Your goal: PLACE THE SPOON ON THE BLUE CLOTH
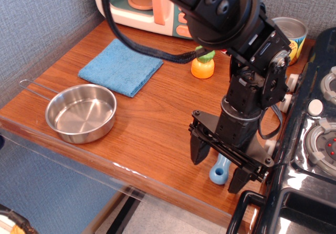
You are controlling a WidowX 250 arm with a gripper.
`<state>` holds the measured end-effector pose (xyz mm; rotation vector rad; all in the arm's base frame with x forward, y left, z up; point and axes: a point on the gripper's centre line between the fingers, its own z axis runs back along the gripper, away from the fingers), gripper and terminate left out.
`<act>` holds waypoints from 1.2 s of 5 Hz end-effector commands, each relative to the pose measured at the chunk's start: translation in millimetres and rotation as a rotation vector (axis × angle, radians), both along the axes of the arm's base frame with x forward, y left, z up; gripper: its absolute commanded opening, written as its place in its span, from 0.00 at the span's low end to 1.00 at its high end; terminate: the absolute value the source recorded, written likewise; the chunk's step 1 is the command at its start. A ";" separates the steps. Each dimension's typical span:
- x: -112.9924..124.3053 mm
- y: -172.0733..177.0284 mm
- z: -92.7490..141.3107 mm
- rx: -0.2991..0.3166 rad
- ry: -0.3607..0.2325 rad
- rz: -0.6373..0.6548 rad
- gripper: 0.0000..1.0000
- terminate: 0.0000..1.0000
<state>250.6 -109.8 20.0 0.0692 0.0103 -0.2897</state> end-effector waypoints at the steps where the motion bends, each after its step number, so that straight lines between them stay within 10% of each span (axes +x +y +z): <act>1: -3.0 -2.4 2.8 0.000 -0.021 0.014 0.00 0.00; 3: -6.4 -4.6 0.5 0.023 -0.020 0.006 0.00 0.00; 6: 54.9 26.3 81.6 -0.060 -0.244 0.192 0.00 0.00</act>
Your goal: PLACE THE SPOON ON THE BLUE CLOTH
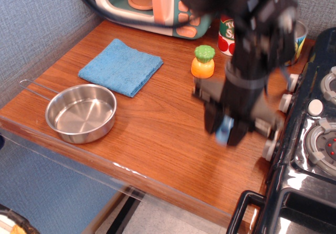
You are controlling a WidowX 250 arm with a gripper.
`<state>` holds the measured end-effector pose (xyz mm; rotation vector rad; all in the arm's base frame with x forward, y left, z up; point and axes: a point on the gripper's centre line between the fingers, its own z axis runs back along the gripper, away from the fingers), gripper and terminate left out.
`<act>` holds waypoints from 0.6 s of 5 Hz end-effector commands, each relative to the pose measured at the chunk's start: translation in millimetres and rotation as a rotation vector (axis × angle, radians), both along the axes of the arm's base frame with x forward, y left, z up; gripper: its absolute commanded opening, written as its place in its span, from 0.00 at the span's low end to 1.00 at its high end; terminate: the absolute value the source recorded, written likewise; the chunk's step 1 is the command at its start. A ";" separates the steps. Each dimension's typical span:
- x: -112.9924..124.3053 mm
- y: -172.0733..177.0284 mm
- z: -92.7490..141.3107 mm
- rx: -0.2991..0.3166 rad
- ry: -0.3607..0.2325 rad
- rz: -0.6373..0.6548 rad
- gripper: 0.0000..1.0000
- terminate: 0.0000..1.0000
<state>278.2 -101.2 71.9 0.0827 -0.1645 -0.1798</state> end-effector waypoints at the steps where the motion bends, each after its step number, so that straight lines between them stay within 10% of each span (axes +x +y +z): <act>1: 44.6 43.2 24.5 -0.027 -0.041 0.150 0.00 0.00; 3: 58.3 119.3 27.2 0.002 -0.016 0.214 0.00 0.00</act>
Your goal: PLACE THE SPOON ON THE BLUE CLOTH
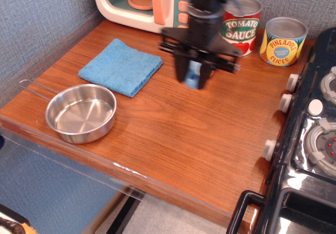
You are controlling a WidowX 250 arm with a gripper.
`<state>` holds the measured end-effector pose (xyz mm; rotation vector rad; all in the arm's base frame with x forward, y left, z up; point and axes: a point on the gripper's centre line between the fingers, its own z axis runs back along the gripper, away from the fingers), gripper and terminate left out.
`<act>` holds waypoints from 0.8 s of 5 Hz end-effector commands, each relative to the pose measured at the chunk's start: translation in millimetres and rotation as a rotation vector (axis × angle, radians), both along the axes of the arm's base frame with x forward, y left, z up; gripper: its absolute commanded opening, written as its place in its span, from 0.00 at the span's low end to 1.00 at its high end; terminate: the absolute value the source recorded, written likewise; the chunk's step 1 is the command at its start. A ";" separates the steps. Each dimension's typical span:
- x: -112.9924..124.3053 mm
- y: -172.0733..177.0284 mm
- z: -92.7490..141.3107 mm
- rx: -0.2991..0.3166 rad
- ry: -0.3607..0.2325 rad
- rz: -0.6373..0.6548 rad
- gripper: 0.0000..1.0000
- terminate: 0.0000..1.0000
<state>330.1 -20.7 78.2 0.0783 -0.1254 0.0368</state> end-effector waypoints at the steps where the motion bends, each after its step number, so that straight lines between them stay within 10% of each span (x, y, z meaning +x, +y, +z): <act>1: 9.5 74.8 26.8 0.078 -0.015 -0.021 0.00 0.00; 4: 12.0 129.1 15.7 0.100 0.066 -0.139 0.00 0.00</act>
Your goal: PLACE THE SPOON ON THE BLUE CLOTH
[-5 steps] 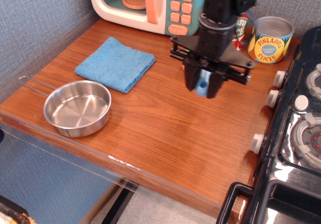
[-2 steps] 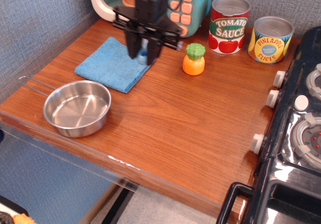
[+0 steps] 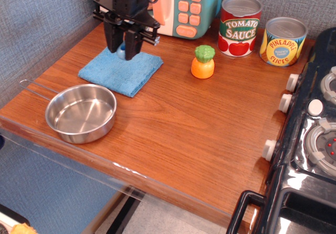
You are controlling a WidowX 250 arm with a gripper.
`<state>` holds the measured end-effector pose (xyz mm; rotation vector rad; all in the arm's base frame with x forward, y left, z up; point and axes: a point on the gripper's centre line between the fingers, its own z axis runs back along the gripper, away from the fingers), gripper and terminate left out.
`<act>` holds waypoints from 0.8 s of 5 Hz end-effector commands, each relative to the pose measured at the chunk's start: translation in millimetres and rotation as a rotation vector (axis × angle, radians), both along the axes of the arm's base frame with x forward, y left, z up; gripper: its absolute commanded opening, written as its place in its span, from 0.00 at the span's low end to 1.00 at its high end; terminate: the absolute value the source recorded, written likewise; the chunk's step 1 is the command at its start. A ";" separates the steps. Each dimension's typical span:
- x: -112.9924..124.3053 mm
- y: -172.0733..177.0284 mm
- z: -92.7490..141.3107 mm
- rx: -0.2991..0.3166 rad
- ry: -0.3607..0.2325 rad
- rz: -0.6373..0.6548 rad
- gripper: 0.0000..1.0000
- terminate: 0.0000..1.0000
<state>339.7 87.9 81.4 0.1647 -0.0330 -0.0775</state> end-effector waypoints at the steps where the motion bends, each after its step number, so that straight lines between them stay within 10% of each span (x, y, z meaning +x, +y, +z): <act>1: 6.1 23.5 3.4 0.021 -0.030 -0.094 0.00 0.00; 3: 4.6 34.4 -11.6 0.016 0.001 -0.088 0.00 0.00; 4: 5.4 34.5 -12.5 0.009 0.012 -0.109 1.00 0.00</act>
